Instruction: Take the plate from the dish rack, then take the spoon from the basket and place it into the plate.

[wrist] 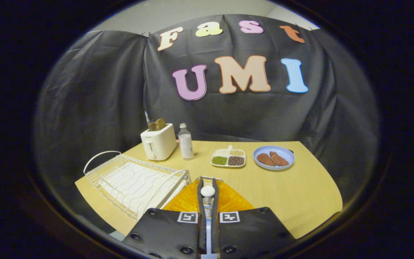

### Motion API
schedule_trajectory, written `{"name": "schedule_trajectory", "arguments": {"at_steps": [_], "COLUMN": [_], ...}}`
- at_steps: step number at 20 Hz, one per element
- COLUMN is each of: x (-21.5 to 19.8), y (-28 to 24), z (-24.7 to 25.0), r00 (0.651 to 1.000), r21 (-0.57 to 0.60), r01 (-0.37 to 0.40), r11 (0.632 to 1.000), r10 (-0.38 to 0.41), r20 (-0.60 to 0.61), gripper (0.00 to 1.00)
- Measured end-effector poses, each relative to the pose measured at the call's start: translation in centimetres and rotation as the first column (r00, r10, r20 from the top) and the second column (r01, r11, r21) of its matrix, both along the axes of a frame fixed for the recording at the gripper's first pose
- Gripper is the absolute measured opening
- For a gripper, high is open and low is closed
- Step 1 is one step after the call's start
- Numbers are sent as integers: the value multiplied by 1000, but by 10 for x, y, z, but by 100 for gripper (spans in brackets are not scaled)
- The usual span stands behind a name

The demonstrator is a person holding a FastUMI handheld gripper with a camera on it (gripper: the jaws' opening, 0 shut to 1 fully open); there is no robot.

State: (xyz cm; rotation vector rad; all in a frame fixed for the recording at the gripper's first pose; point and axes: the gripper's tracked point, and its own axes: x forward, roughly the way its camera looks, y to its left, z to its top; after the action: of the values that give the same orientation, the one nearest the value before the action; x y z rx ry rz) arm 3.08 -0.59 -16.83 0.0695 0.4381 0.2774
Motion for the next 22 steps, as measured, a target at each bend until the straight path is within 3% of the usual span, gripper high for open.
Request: {"name": "schedule_trajectory", "arguments": {"at_steps": [6, 22], "x": [-3, -56], "y": [0, -4], "z": [25, 47], "r00": [998, 994], "r21": [40, 64], "r01": [57, 110], "r11": [998, 992], "r10": [-58, -110], "r20": [4, -2], "gripper": [8, 8]}}
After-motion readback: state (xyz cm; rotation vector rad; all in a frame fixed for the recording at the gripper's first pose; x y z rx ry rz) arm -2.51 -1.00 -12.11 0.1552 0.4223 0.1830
